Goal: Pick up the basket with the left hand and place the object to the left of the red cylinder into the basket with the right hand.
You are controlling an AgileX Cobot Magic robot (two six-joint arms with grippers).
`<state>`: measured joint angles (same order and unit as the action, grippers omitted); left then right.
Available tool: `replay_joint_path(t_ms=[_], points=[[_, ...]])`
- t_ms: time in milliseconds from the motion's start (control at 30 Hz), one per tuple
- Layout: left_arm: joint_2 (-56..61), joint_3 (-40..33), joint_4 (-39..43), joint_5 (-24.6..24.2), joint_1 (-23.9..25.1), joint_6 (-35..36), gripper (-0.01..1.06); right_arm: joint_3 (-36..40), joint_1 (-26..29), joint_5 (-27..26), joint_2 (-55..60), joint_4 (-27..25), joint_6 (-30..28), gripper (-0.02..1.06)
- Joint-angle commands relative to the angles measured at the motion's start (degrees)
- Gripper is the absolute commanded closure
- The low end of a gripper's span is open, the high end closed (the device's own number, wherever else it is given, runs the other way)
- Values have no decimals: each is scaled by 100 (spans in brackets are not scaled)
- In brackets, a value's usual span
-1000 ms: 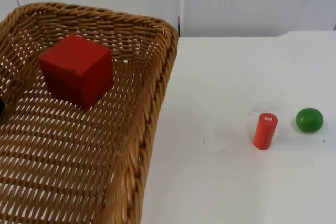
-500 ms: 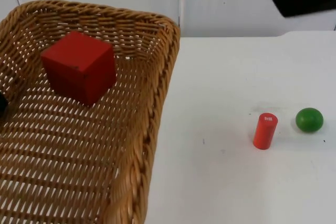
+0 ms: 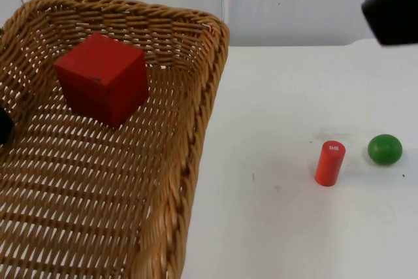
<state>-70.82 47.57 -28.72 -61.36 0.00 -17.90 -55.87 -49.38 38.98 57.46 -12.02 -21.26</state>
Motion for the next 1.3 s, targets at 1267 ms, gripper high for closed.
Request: replay_joint_path(t_ms=[1267], points=[[-2201, 275, -1905, 1894, 10, -1483, 105, 181, 33, 157, -702, 401, 92, 24]])
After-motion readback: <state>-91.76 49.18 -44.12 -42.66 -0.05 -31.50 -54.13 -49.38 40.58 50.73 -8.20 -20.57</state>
